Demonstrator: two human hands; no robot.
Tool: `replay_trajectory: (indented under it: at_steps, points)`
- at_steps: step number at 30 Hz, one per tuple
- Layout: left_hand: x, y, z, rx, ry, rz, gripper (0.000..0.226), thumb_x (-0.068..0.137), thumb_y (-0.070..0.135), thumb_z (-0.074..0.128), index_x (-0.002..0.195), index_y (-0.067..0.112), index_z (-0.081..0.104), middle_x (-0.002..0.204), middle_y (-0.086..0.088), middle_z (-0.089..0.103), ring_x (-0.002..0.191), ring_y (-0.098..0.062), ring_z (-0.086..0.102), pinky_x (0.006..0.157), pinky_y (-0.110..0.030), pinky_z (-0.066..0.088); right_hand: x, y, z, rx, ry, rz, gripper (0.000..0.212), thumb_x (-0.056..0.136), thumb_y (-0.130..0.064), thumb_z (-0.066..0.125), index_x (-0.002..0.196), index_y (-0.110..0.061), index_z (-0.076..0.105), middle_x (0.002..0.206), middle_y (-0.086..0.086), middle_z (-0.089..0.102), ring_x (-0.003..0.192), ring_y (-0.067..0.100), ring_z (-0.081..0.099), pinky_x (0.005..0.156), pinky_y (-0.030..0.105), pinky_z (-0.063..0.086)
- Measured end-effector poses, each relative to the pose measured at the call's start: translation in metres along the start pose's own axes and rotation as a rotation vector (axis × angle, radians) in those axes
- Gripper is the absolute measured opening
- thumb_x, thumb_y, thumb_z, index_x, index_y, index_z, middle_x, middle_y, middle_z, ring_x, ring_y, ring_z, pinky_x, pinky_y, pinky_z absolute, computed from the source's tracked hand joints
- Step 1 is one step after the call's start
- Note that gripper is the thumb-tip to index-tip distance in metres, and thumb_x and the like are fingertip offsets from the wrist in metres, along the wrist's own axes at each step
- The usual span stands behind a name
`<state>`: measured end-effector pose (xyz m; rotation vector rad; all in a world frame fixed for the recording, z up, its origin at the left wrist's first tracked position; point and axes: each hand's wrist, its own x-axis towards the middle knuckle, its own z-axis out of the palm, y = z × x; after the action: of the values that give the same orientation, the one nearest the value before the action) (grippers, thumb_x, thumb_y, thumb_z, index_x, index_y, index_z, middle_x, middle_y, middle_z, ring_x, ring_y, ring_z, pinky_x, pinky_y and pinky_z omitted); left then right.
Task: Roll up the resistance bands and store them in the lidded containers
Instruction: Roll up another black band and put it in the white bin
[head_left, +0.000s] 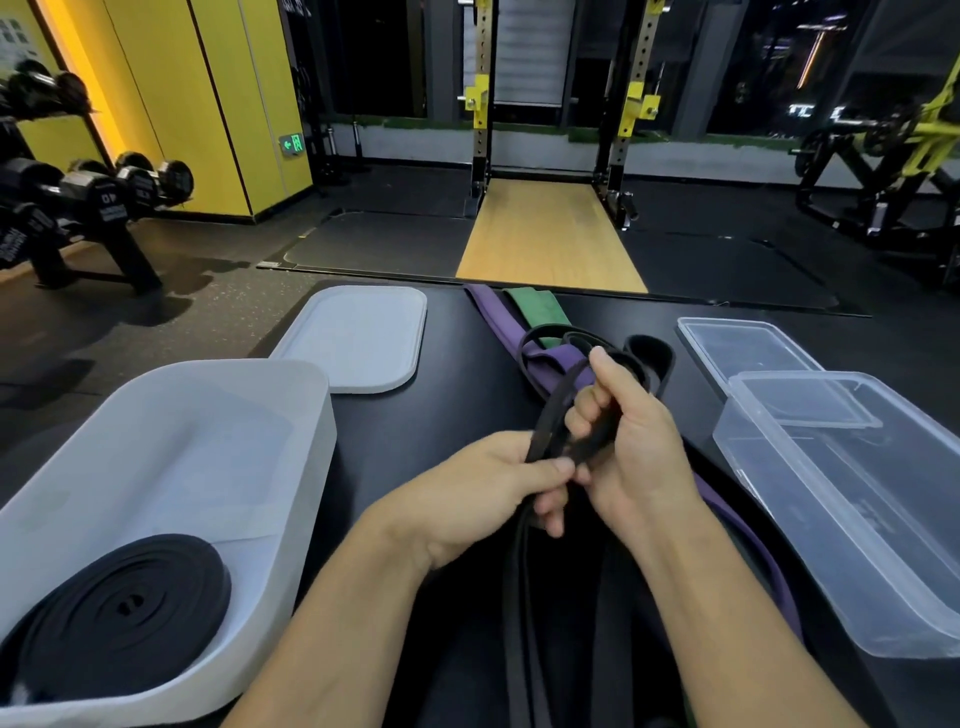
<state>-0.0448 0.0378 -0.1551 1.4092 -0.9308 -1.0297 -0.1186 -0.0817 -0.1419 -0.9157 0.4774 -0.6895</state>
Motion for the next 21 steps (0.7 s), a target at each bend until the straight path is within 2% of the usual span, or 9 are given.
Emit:
replay_trajectory:
  at_steps: [2,4,7,9,11,13,15,18,21]
  points:
    - [0.005,0.002,-0.004,-0.082,0.18,0.017,0.022,0.11,0.009,0.045,0.095,0.009,0.06,0.06,0.002,0.045,0.056,-0.015,0.052,0.07,-0.033,0.05,0.0,0.003,0.001,0.073,-0.104,-0.017,0.026,0.082,-0.035,0.071,0.086,-0.012,0.061,0.074,0.006,0.064,0.065,0.017,0.064,0.055,0.026,0.051]
    - [0.011,0.008,-0.007,-0.156,0.399,0.045,0.022,0.111,0.012,0.044,0.093,0.011,0.058,0.062,0.002,0.042,0.053,-0.013,0.046,0.061,-0.029,0.052,0.001,0.006,-0.001,0.033,-0.124,-0.022,0.036,0.083,-0.034,0.071,0.107,-0.007,0.068,0.096,0.009,0.072,0.092,0.02,0.071,0.075,0.027,0.058]
    - [0.023,0.017,-0.019,-0.323,0.691,0.115,0.019,0.111,0.015,0.042,0.099,0.013,0.056,0.06,0.005,0.039,0.051,-0.011,0.04,0.054,-0.026,0.049,-0.004,0.008,-0.002,-0.301,-0.098,0.041,0.045,0.086,-0.045,0.074,0.11,-0.007,0.07,0.095,0.007,0.069,0.087,0.018,0.067,0.063,0.026,0.053]
    - [0.031,0.022,-0.028,-0.351,0.798,0.135,0.017,0.111,0.017,0.041,0.102,0.013,0.056,0.06,0.005,0.04,0.05,-0.009,0.039,0.053,-0.024,0.048,-0.009,0.011,-0.002,-0.539,-0.287,0.144,0.055,0.08,-0.058,0.077,0.109,-0.013,0.072,0.09,0.002,0.07,0.078,0.016,0.064,0.052,0.024,0.044]
    - [0.038,0.025,-0.033,-0.346,0.814,0.136,0.018,0.111,0.018,0.041,0.104,0.014,0.056,0.063,0.005,0.041,0.051,-0.009,0.039,0.051,-0.022,0.047,-0.017,0.015,0.001,-0.772,-0.491,0.169,0.047,0.078,-0.056,0.077,0.106,-0.018,0.072,0.084,-0.002,0.071,0.07,0.015,0.062,0.047,0.024,0.037]
    - [0.044,0.027,-0.035,-0.339,0.786,0.134,0.019,0.112,0.019,0.04,0.104,0.015,0.057,0.064,0.005,0.042,0.051,-0.008,0.04,0.05,-0.021,0.046,-0.02,0.017,0.001,-0.89,-0.573,0.173,0.044,0.079,-0.05,0.082,0.104,-0.015,0.068,0.084,0.013,0.071,0.055,0.014,0.055,0.043,0.024,0.032]
    - [0.049,0.027,-0.035,-0.357,0.765,0.13,0.019,0.112,0.02,0.04,0.107,0.015,0.057,0.066,0.004,0.042,0.052,-0.008,0.038,0.048,-0.02,0.044,-0.023,0.013,0.0,-0.859,-0.655,0.277,0.045,0.081,-0.041,0.082,0.111,-0.012,0.065,0.089,0.025,0.073,0.041,0.012,0.046,0.037,0.021,0.028]
    - [0.054,0.026,-0.036,-0.371,0.772,0.106,0.019,0.112,0.021,0.039,0.111,0.015,0.057,0.07,0.004,0.041,0.053,-0.008,0.035,0.047,-0.019,0.038,-0.032,0.005,0.0,-0.865,-0.833,0.497,0.031,0.087,-0.015,0.078,0.11,-0.002,0.062,0.057,0.007,0.061,0.033,0.006,0.039,0.034,0.017,0.022]
    - [0.055,0.023,-0.038,-0.318,0.809,0.091,0.019,0.112,0.021,0.039,0.109,0.018,0.057,0.071,0.003,0.04,0.052,-0.008,0.031,0.044,-0.019,0.03,-0.03,0.003,-0.005,-0.872,-0.952,0.56,0.012,0.094,-0.007,0.07,0.103,0.0,0.069,0.076,0.01,0.067,0.034,0.005,0.041,0.033,0.016,0.024]
